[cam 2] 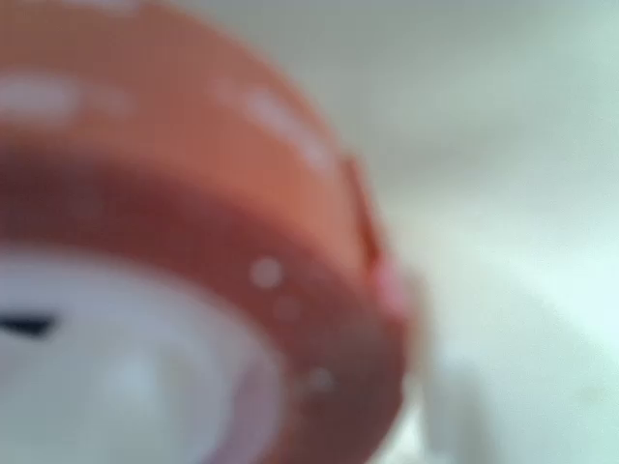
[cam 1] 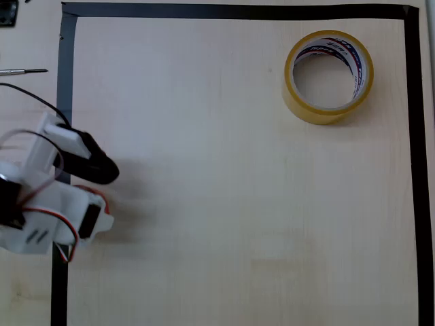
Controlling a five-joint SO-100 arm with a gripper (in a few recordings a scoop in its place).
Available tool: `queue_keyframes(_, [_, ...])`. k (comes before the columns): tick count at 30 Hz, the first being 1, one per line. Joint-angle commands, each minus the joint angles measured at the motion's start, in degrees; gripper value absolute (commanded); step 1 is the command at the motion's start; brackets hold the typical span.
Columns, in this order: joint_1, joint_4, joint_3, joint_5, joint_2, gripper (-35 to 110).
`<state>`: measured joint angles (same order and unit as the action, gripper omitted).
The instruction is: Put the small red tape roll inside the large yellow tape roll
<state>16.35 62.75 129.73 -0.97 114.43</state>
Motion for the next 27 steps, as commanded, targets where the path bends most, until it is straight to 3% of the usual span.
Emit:
queue_keyframes(1, [-2.37,2.37,-9.67,-1.41,8.17,0])
queue_keyframes(12, [-18.46,2.02,-13.01,-1.41,10.81,0])
queue_keyframes(18, [-28.13,-4.57,-12.74,-1.41,9.84,0])
queue_keyframes(27, [-29.62,-14.59,-21.71,-1.41,-2.99,0])
